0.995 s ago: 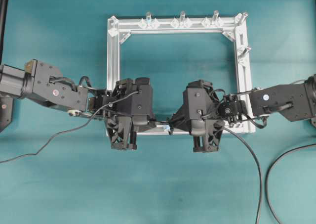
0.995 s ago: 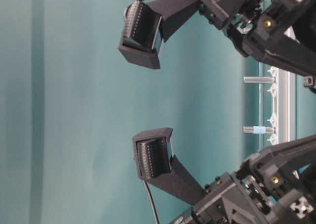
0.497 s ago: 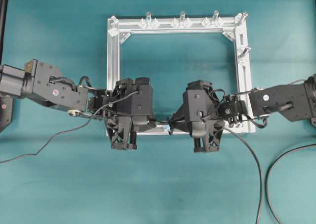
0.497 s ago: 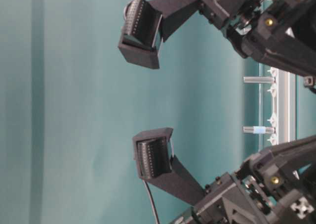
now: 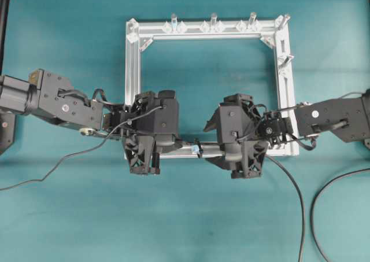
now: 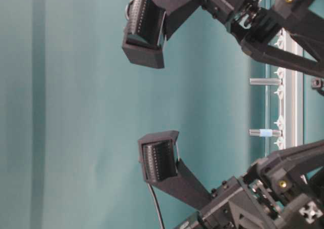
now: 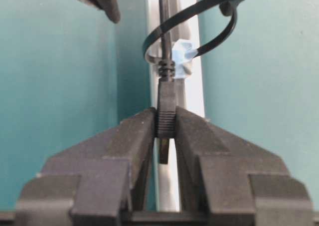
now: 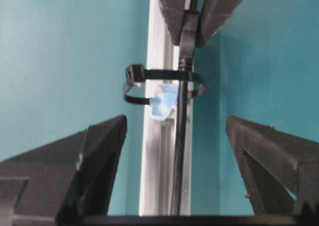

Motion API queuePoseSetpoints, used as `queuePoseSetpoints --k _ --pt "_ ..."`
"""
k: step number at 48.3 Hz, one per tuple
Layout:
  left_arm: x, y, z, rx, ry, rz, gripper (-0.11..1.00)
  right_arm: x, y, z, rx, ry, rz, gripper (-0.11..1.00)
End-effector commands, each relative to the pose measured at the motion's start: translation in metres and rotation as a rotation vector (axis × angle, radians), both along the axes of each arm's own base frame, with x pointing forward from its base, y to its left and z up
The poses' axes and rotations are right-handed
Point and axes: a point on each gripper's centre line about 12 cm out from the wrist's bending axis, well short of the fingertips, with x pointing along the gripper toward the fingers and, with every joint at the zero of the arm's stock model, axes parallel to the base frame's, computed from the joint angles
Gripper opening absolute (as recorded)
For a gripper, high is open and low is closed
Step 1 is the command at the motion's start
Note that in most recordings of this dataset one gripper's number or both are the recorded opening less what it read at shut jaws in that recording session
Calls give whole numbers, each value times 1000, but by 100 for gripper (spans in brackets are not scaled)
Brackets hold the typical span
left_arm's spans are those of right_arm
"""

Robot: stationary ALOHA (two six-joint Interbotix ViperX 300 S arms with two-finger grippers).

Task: Insert the wire through the string loop located in the center.
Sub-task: 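Pull the USB plug leftward with the left gripper, drawing cable through the loop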

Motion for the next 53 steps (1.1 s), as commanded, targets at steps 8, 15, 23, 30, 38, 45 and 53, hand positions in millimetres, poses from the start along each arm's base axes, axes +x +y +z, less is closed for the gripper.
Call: queuePoseSetpoints --k 8,15,23,30,38,45,53 --pt "3 1 13 -5 -36 5 14 4 2 15 6 -44 2 82" --pt "-2 1 14 -5 -29 5 14 4 2 16 6 -46 2 82" --pt "-21 3 18 -5 8 4 14 4 3 15 6 -44 5 82" --pt "-44 4 19 -4 51 3 14 3 3 16 7 -47 7 82" --pt "-67 5 20 -15 89 13 14 3 3 18 6 -47 7 82" --pt "-86 7 20 -34 111 36 14 2 4 19 3 -40 8 82" --pt "-107 7 20 -69 124 71 14 1 3 18 2 -29 6 82"
